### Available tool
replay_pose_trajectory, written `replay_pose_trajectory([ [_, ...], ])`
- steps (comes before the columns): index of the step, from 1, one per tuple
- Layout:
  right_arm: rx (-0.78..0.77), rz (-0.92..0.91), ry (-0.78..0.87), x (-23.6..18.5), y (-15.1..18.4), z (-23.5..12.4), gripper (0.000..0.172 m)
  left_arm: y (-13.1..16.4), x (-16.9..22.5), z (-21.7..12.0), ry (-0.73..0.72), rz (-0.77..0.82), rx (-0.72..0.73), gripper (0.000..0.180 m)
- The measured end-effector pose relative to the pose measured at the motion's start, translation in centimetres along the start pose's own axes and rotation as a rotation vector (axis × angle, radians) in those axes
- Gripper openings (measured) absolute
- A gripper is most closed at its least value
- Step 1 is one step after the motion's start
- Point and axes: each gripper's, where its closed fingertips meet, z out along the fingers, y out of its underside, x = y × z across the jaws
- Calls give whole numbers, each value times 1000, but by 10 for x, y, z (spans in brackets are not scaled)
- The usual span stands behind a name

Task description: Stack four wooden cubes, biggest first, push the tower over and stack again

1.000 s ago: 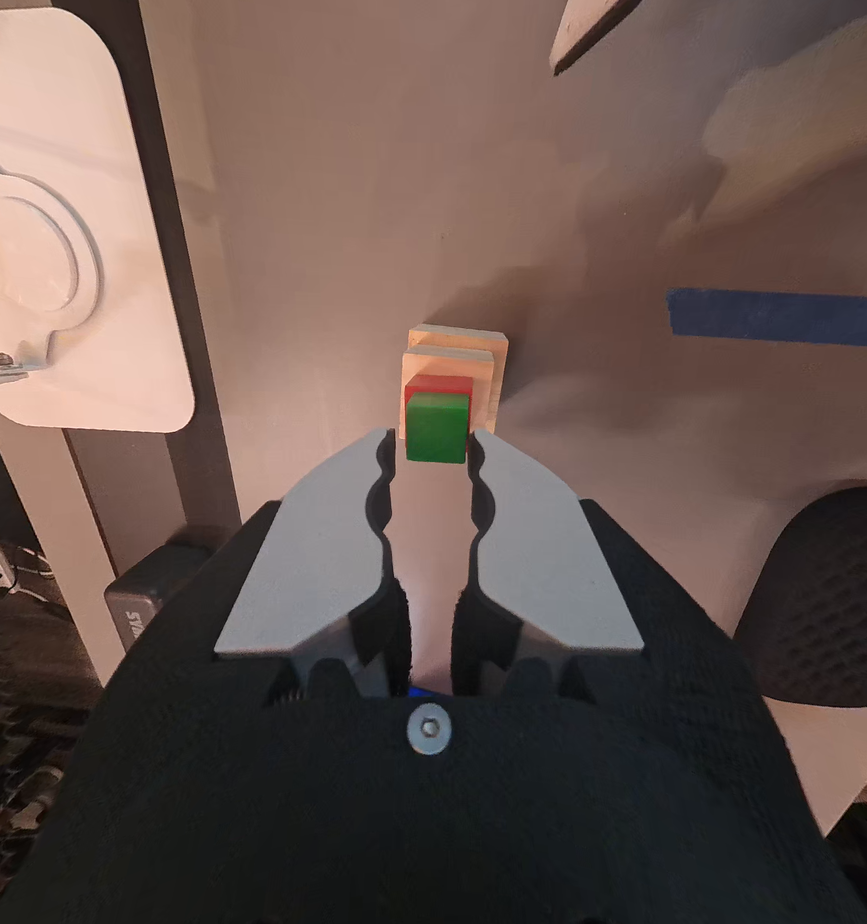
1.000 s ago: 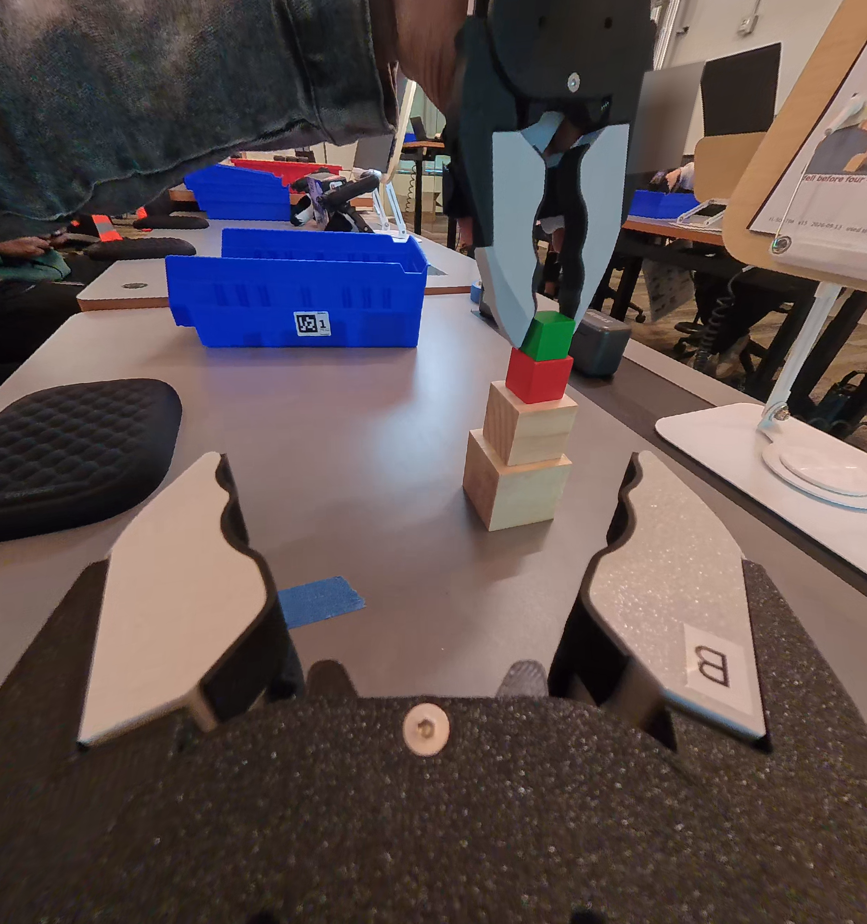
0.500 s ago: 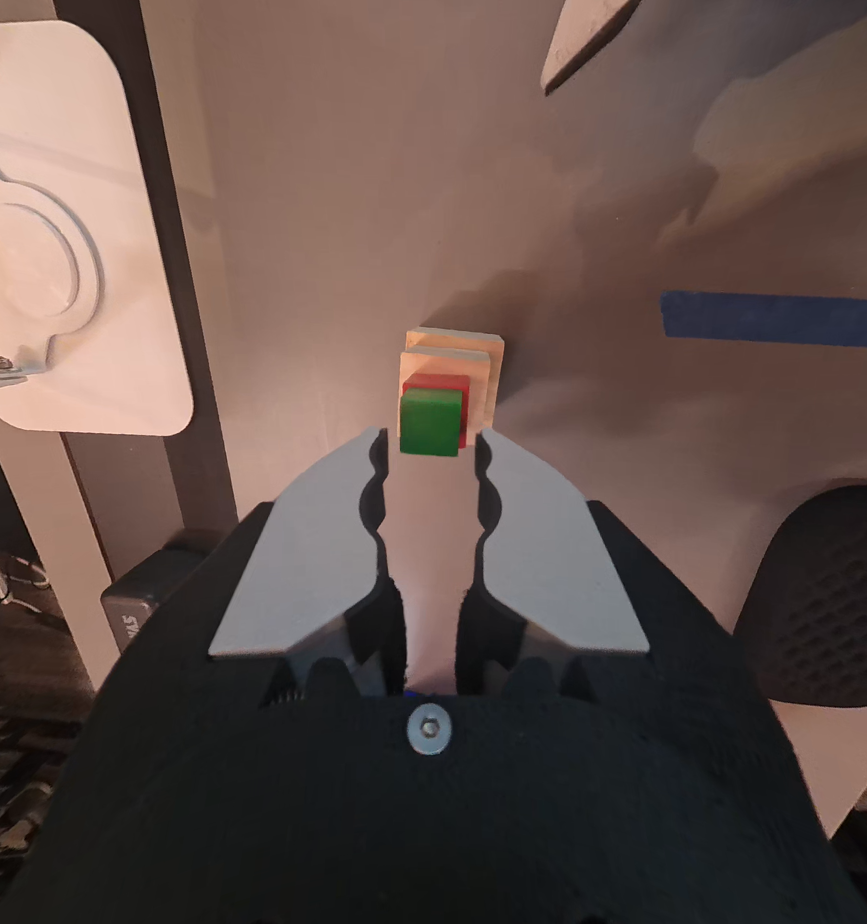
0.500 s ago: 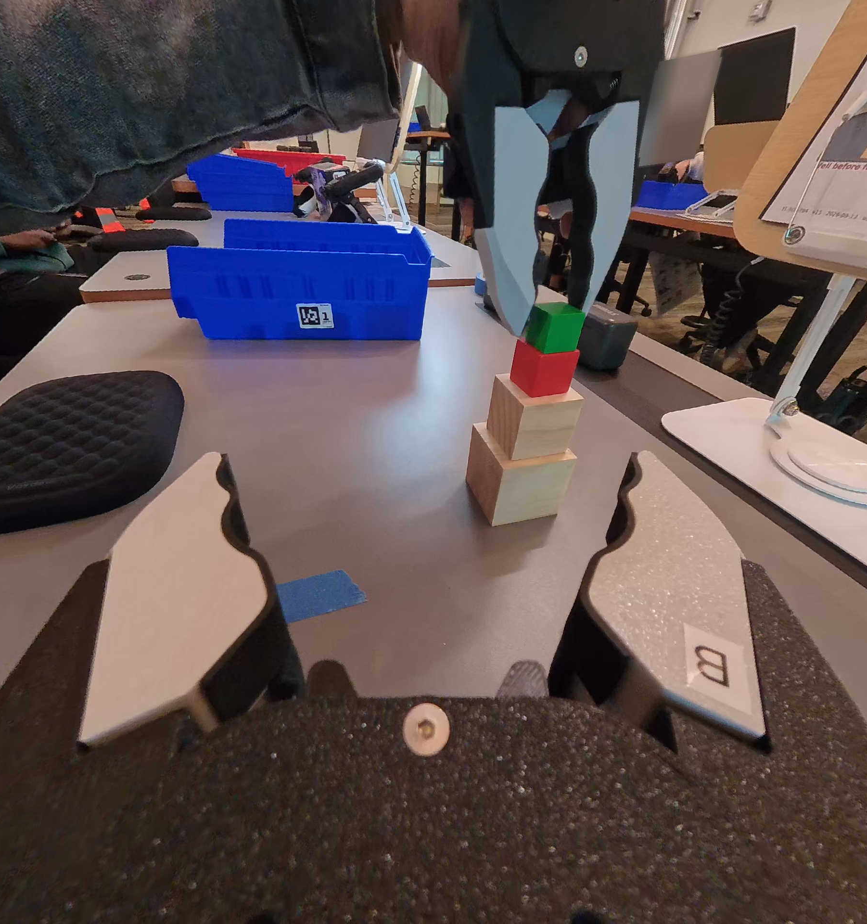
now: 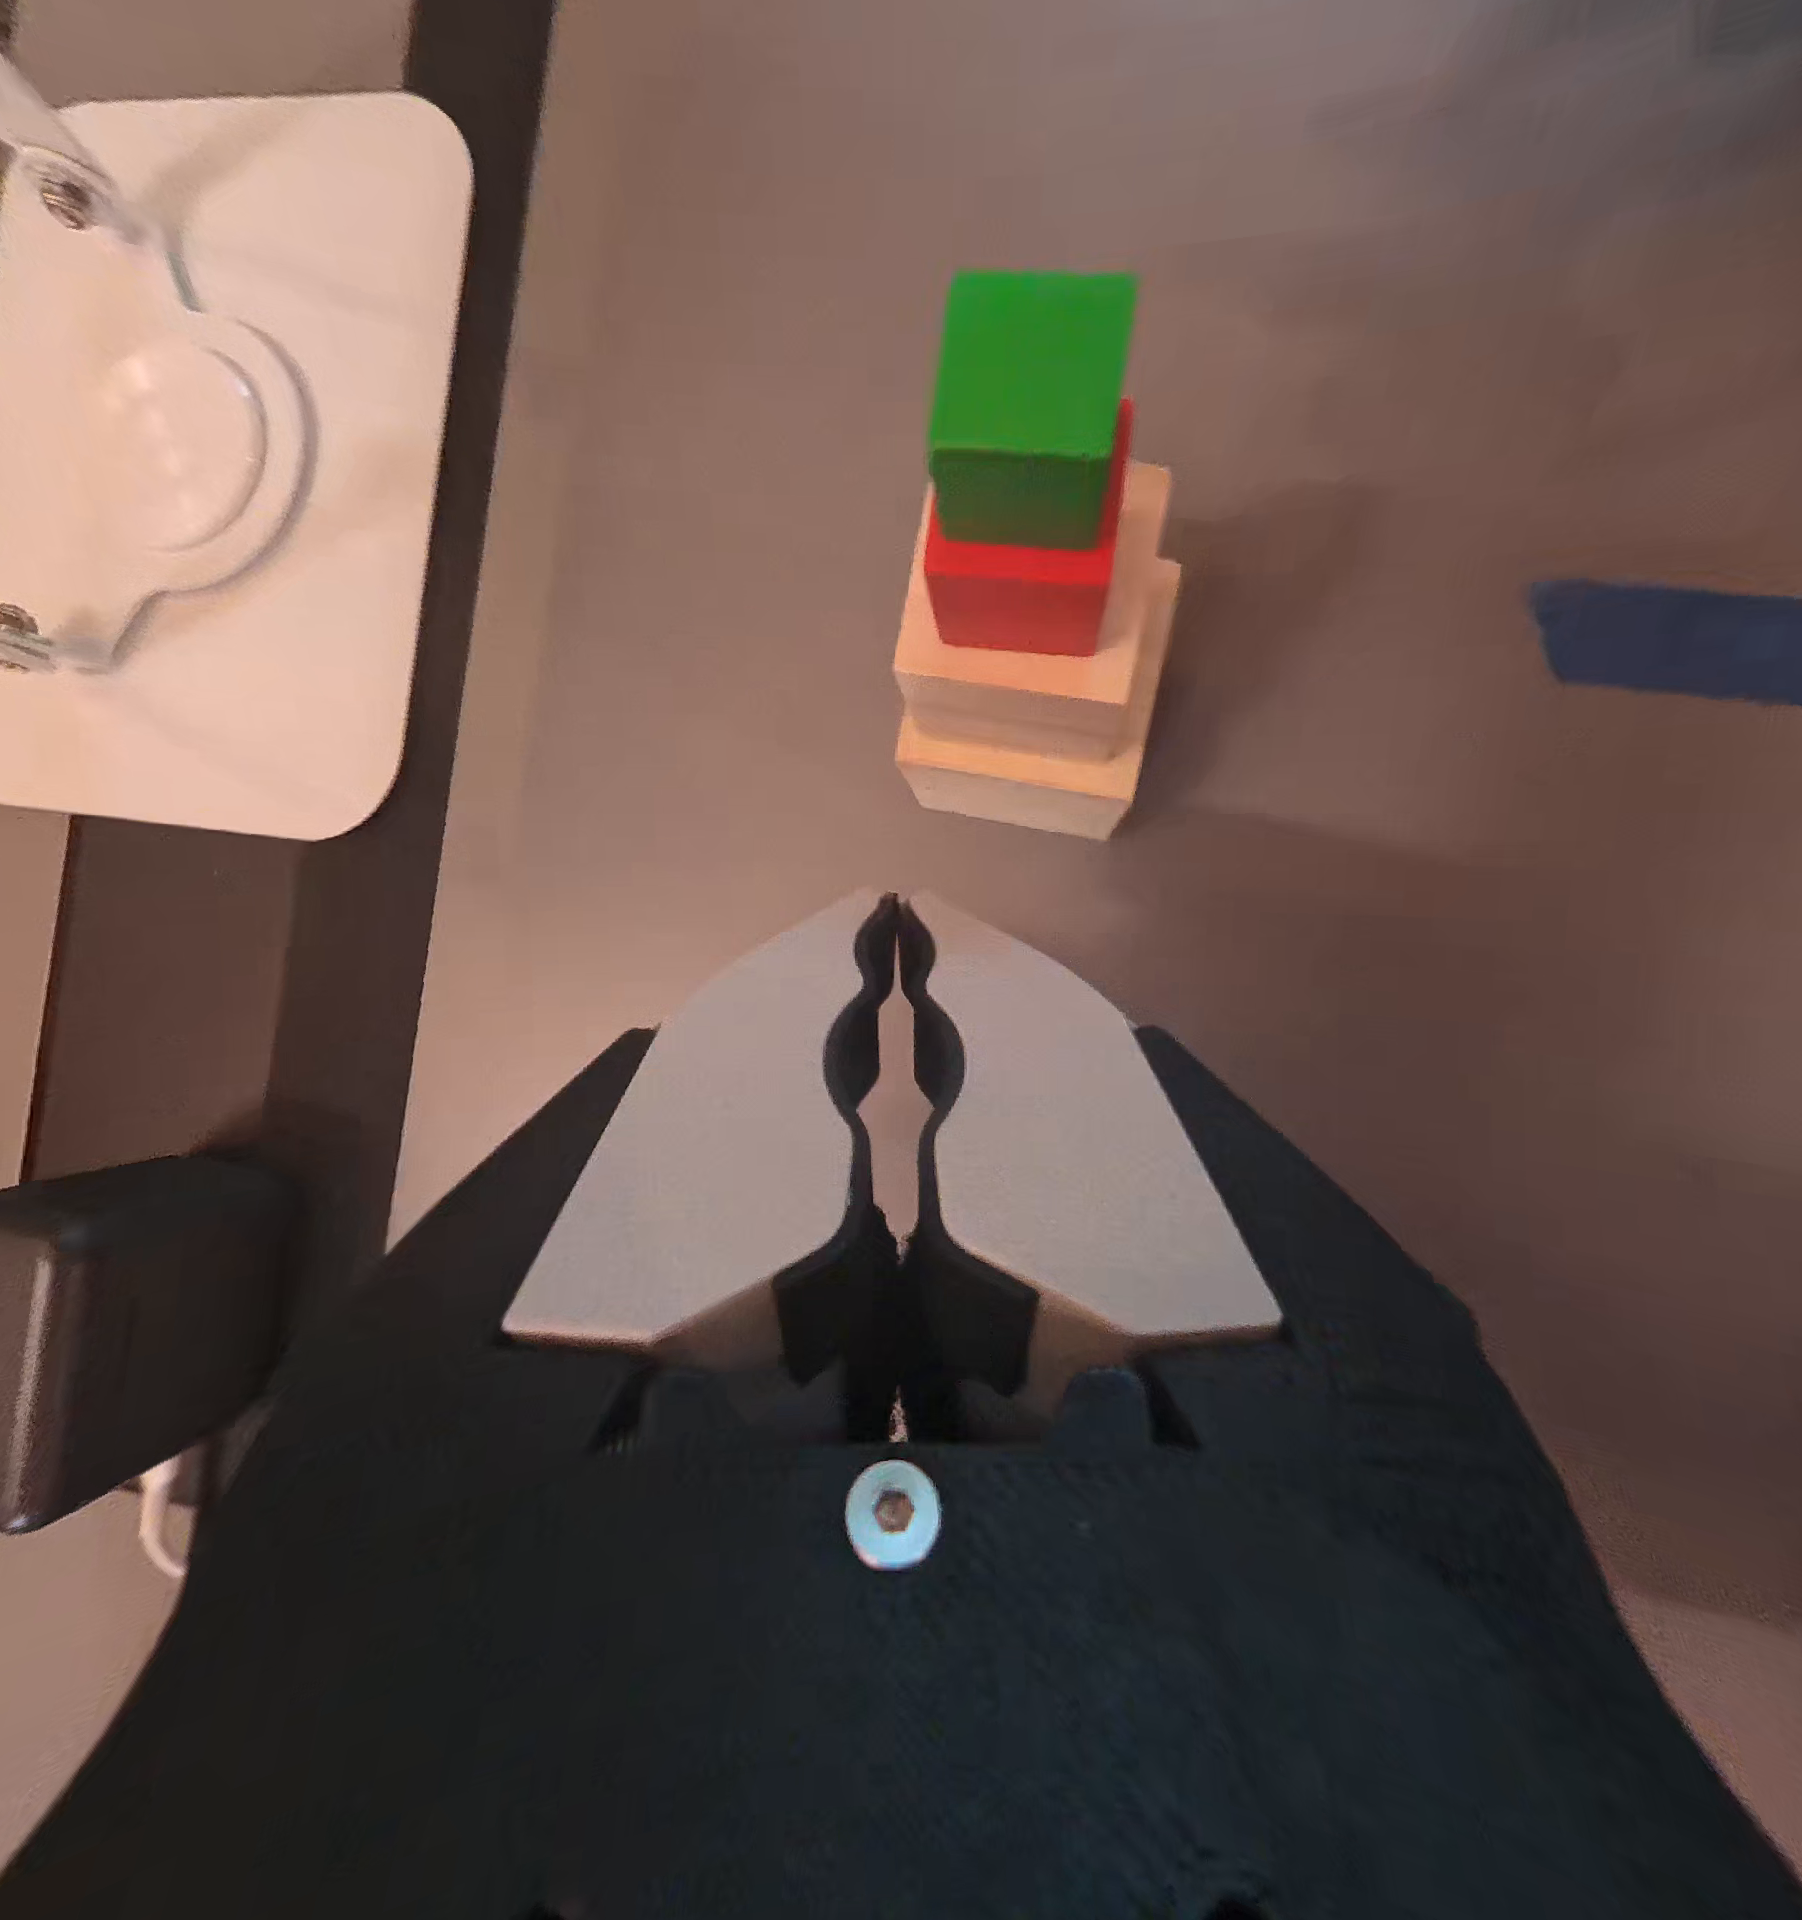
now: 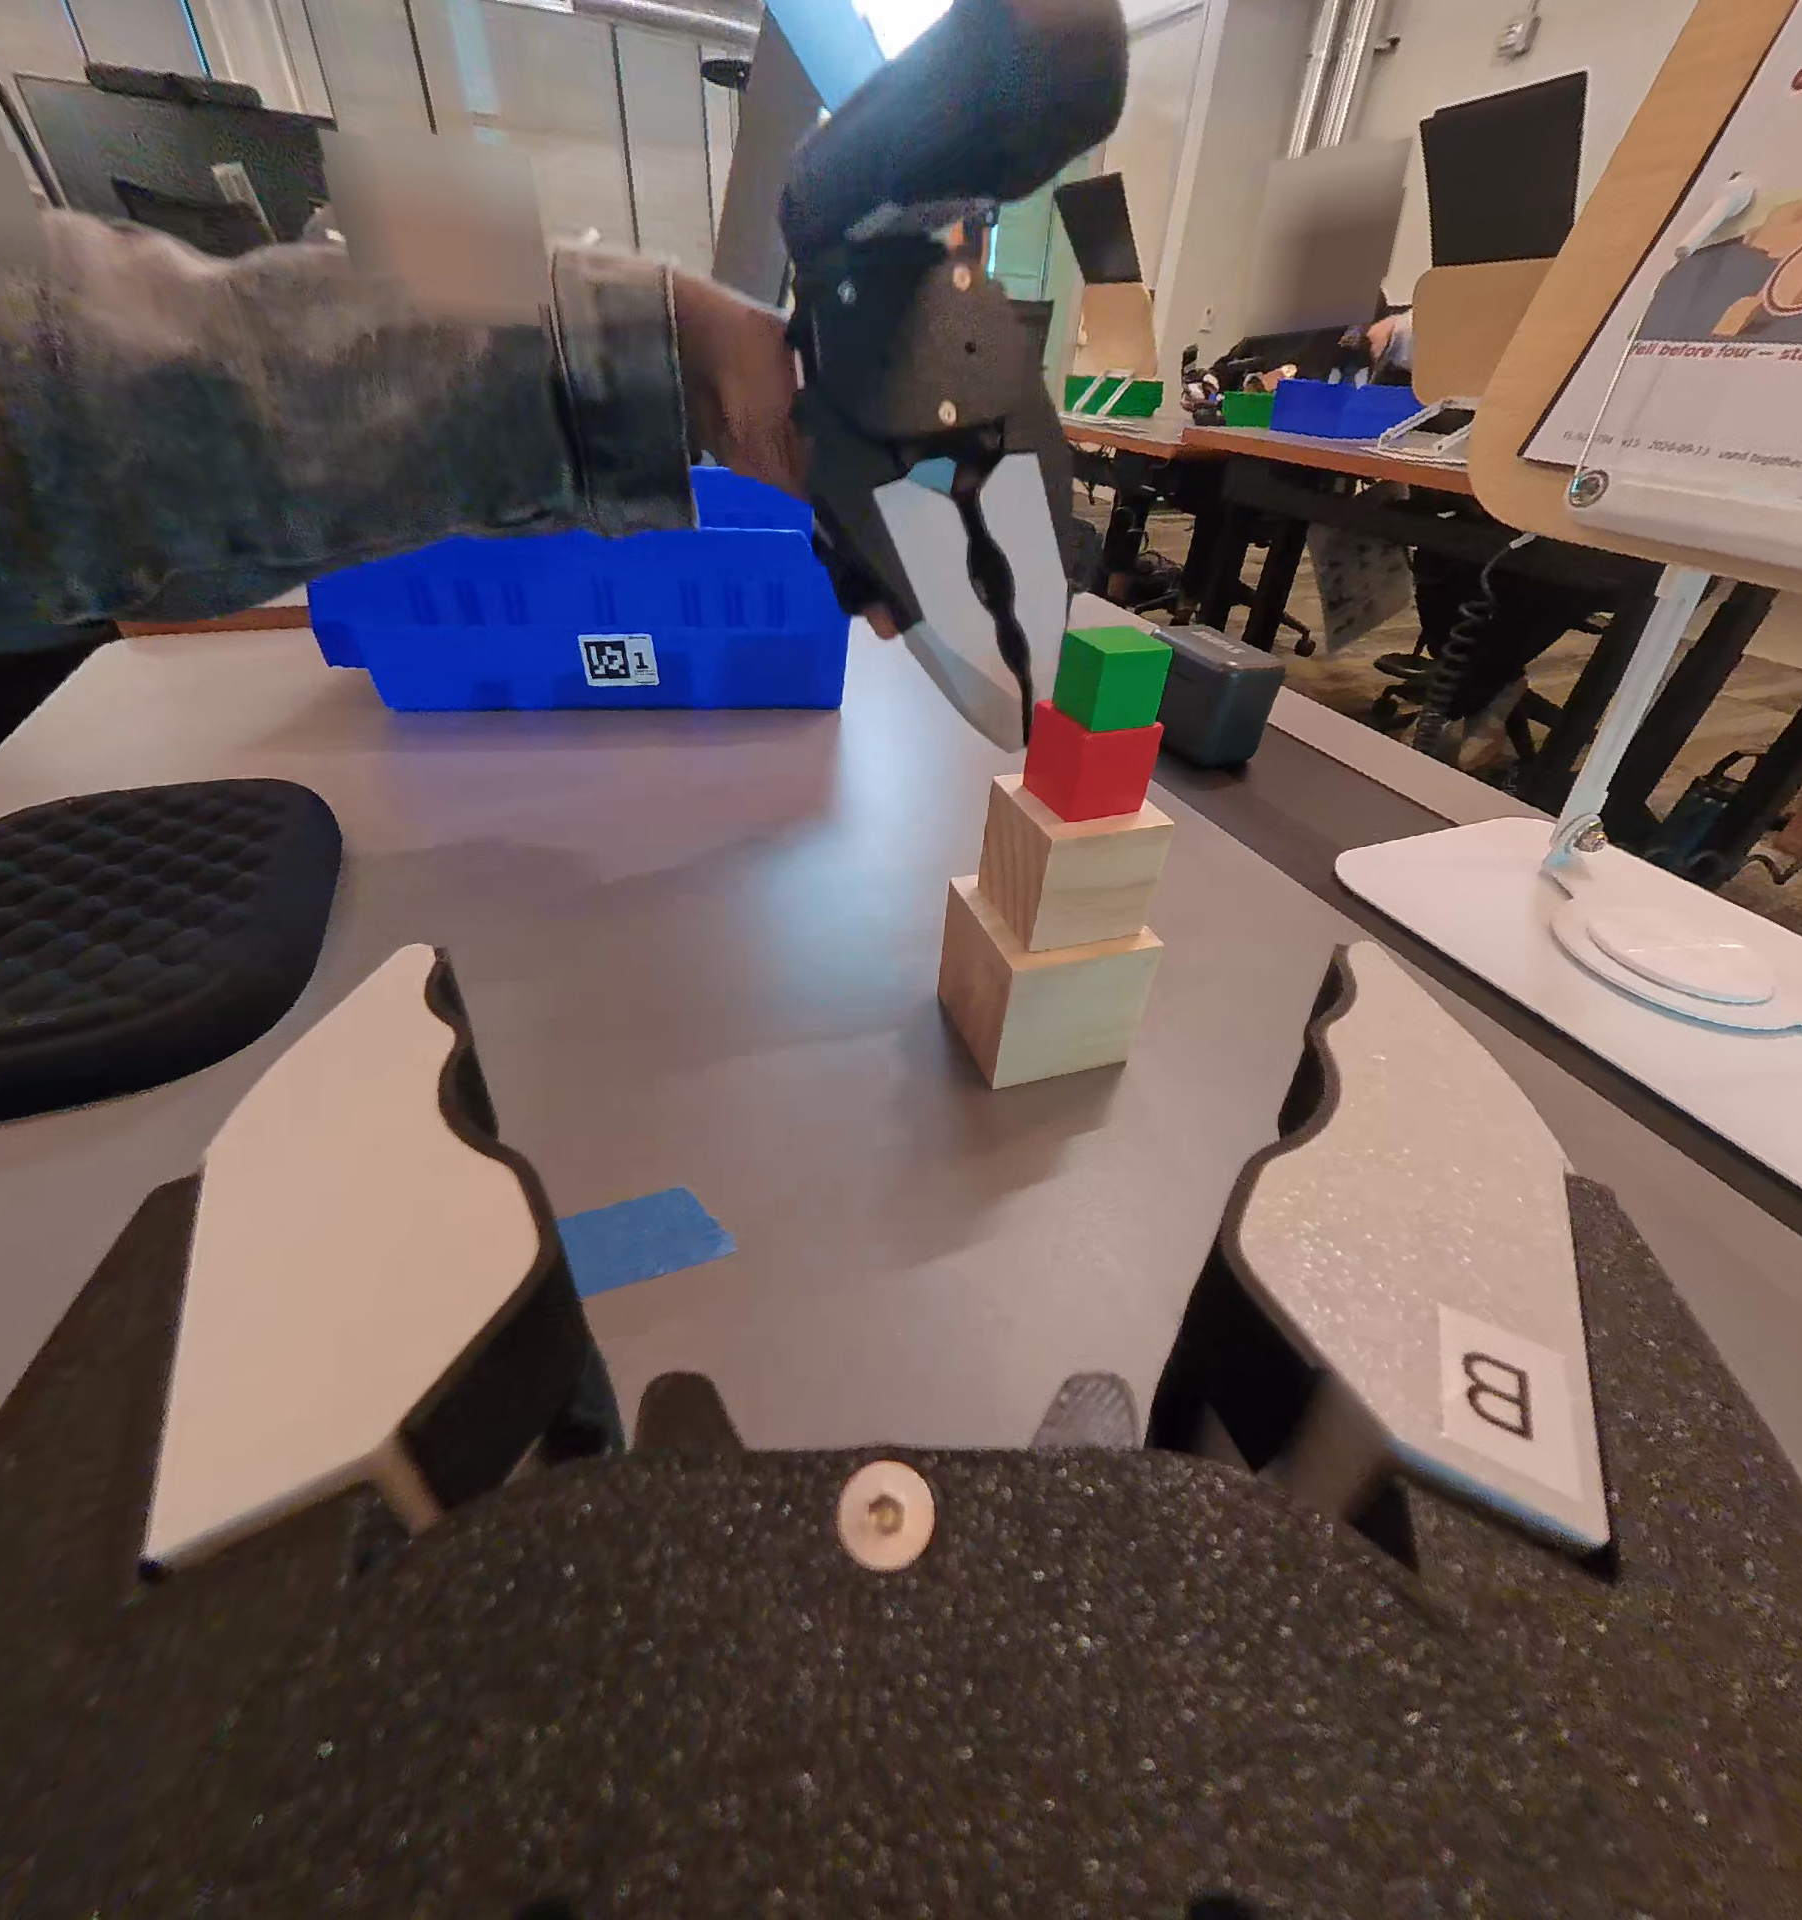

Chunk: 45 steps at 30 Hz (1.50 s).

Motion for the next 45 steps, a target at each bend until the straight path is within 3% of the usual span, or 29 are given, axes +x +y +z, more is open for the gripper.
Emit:
replay_pose_trajectory([
  [4, -4, 1, 1, 1, 1, 0, 146, -2, -1, 15, -35, 34, 56, 0],
  [12, -4, 6, -1, 1, 2, 0, 146, -15, 10, 35, 35, 69, 8, 1],
  [21, -2, 6, -2, 1, 1, -1, 146, -50, 24, 37, 70, 149, -1, 1],
  [28, -1, 7, 2, 2, 1, -1, 147, -50, 20, 22, 56, 146, -6, 1],
  [31, -5, 8, 0, 1, 2, -1, 147, -47, 19, 17, 42, 146, -12, 20],
  [36, -10, 9, -3, 1, 3, 0, 147, -38, 24, 22, 44, 112, -132, 103],
  [41, -15, 8, -7, 0, 4, 0, 147, -24, 32, 48, 68, 175, -278, 105],
  [45, -12, 11, -8, 0, 3, 0, 147, -10, 27, 72, 68, 131, -353, 100],
])
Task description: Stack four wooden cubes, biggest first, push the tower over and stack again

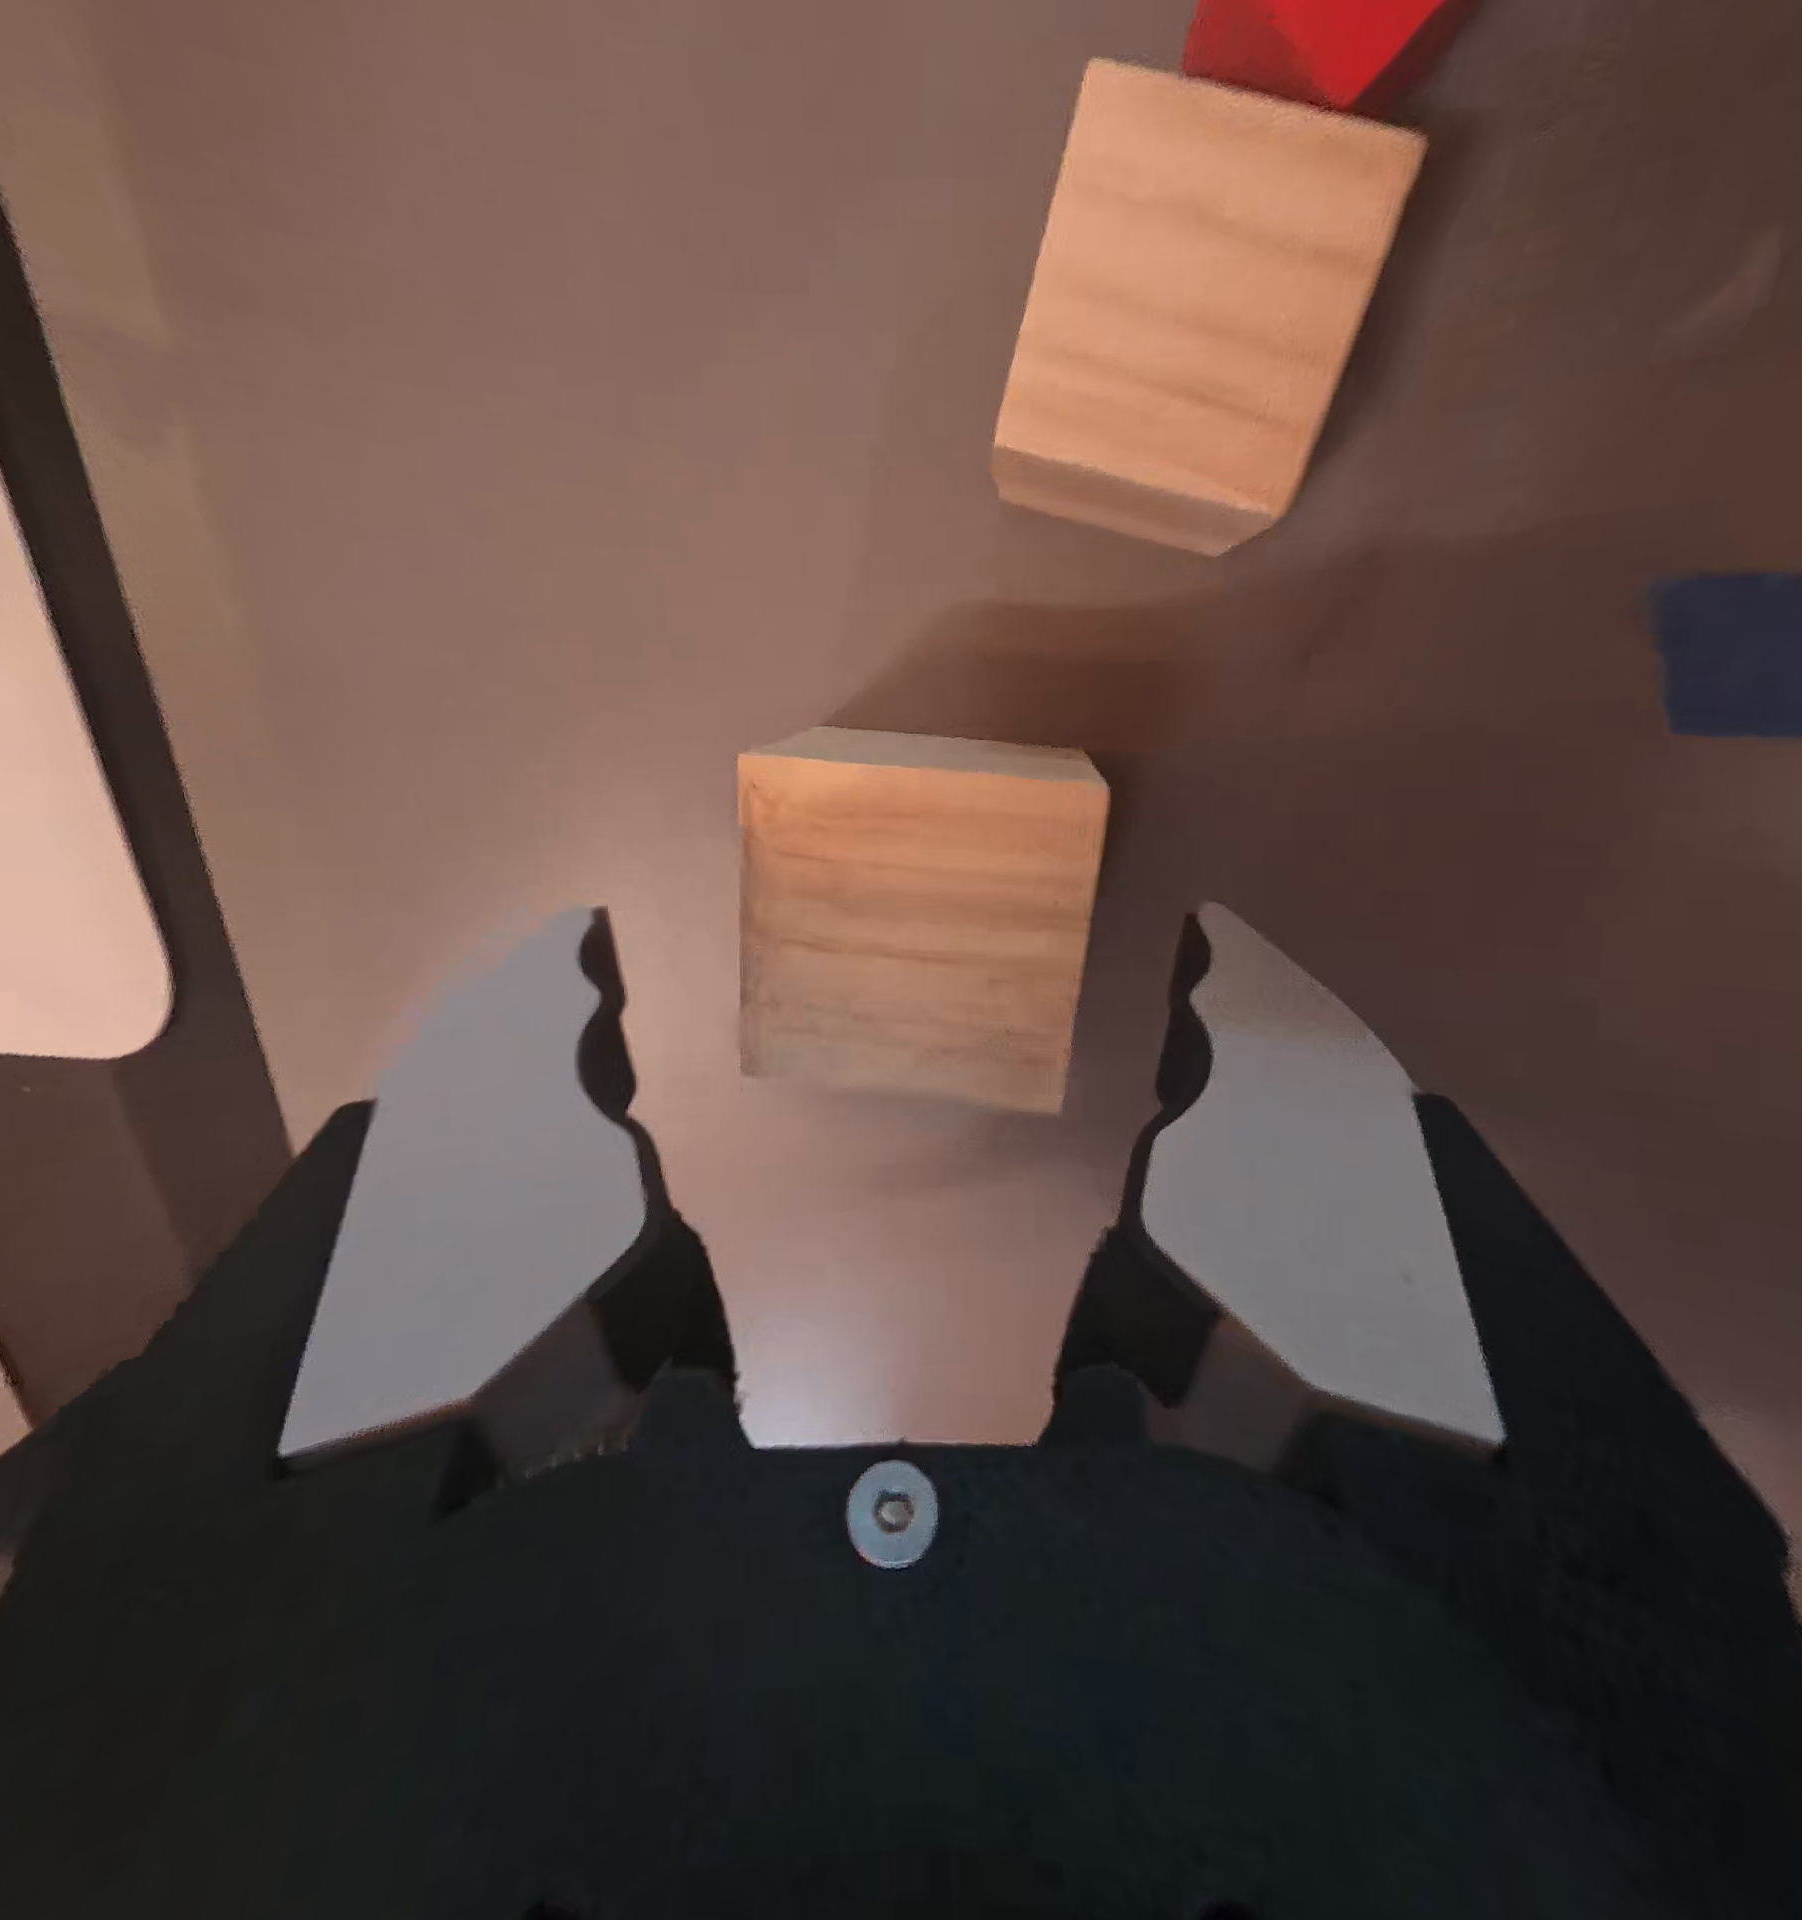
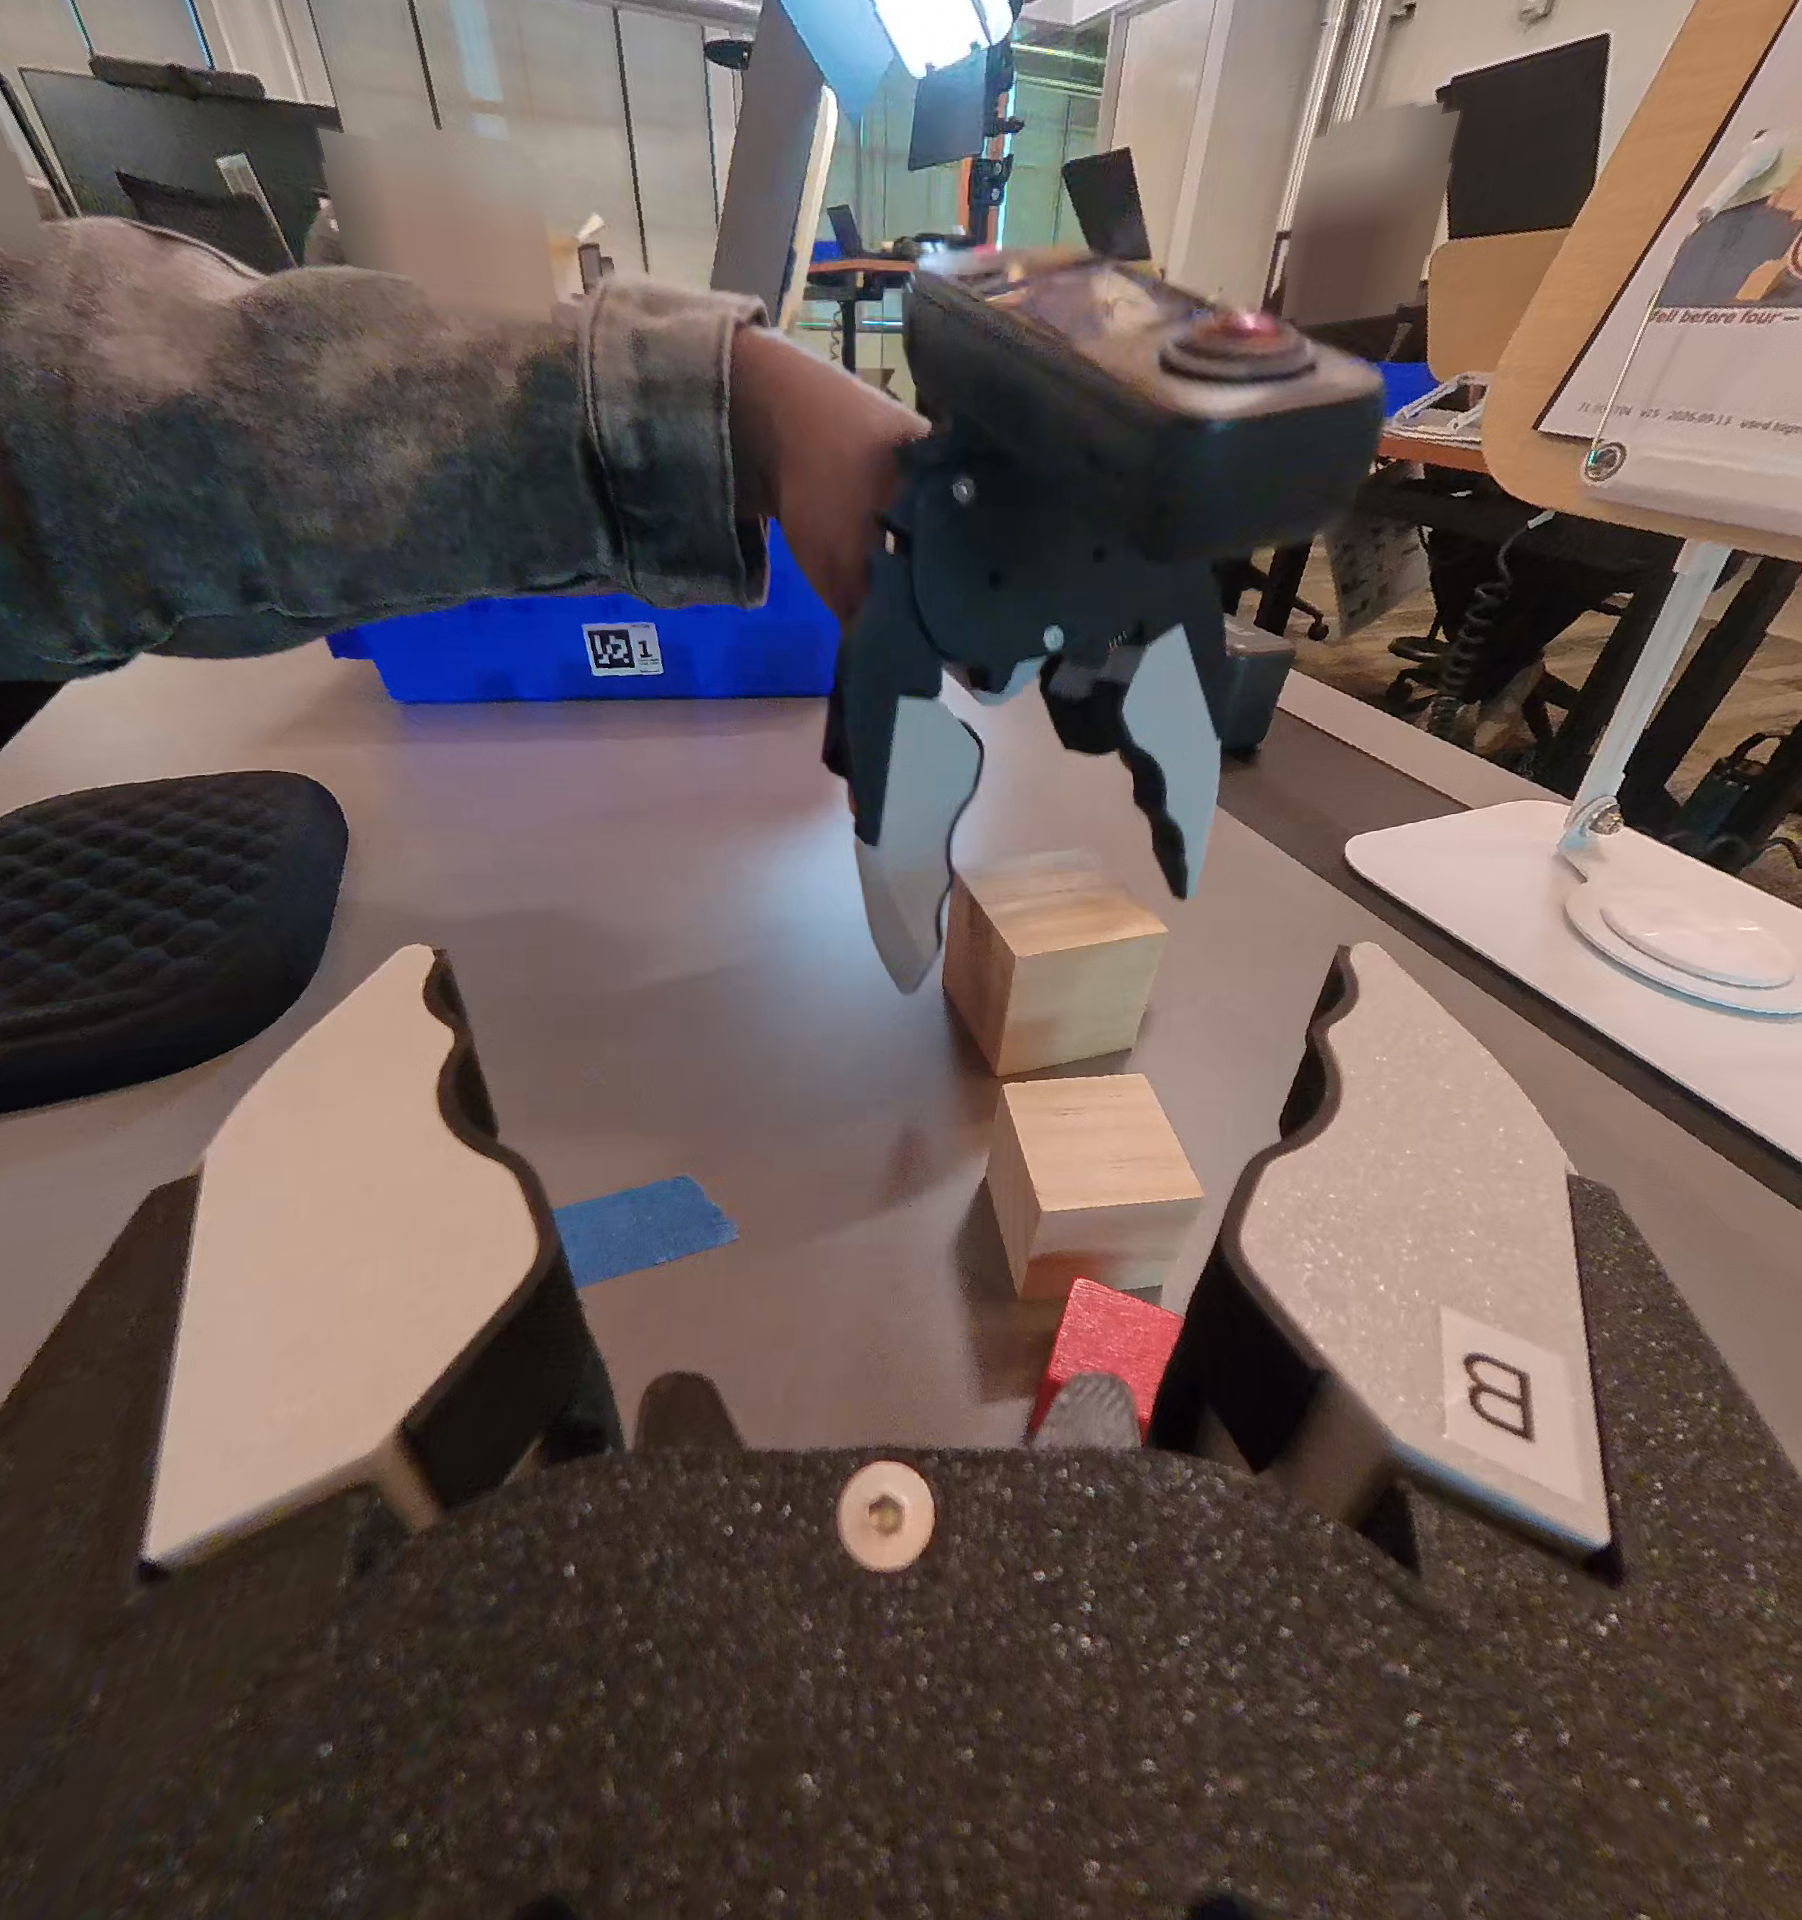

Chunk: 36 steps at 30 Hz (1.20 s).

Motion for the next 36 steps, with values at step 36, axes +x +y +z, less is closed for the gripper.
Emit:
replay_pose_trajectory([
  [36, -17, 12, -3, 1, 5, 1, 147, 8, 218, -27, 88, -110, 28, 63],
])
